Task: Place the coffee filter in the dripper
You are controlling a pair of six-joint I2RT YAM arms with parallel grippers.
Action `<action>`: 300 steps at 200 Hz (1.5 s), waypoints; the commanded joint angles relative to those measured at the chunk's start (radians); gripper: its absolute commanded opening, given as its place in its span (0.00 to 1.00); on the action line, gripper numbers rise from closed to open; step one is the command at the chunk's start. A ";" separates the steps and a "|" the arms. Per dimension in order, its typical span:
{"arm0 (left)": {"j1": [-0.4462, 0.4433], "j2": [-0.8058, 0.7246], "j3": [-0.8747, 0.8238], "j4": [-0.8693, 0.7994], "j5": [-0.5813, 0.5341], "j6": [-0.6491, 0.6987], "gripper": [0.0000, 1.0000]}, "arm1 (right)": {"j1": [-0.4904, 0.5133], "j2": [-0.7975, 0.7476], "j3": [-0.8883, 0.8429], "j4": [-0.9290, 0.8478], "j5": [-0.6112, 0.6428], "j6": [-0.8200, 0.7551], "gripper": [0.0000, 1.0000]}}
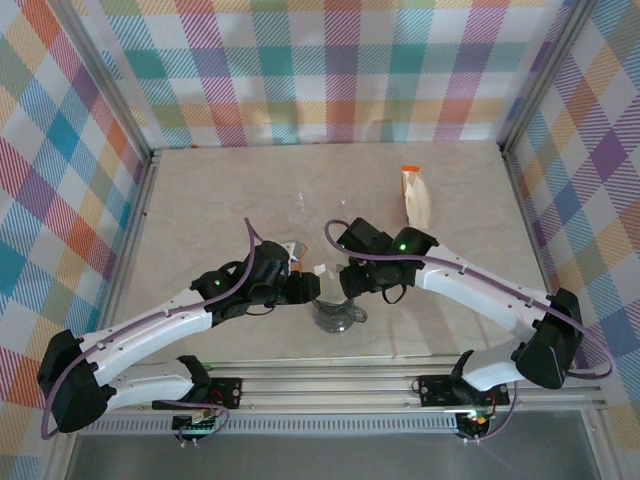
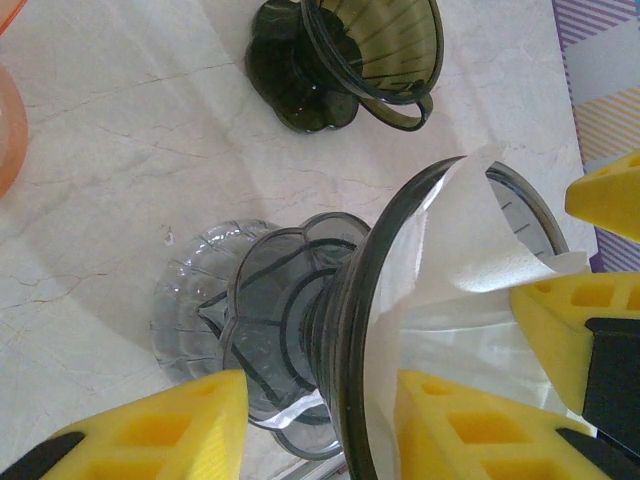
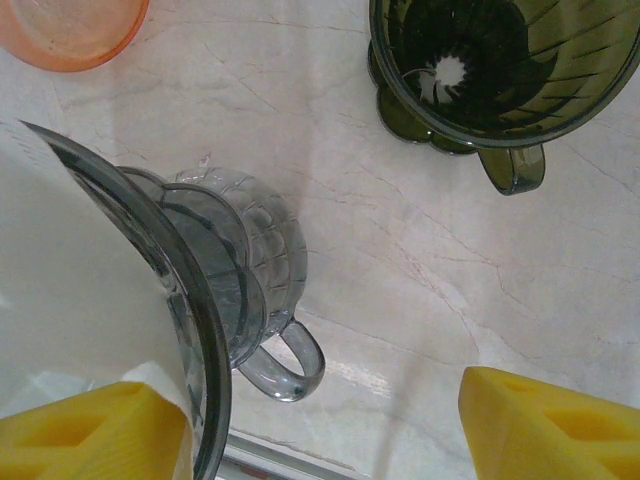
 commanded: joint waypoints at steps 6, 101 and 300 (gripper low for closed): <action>0.008 -0.009 -0.017 -0.014 -0.002 -0.010 0.42 | -0.006 -0.032 0.016 -0.017 0.022 -0.005 0.73; 0.007 0.000 -0.015 -0.012 -0.002 -0.010 0.42 | 0.004 0.064 0.123 0.053 -0.037 -0.075 0.76; 0.008 -0.006 -0.027 -0.007 0.000 -0.013 0.42 | 0.001 -0.025 0.085 0.107 -0.021 -0.152 0.78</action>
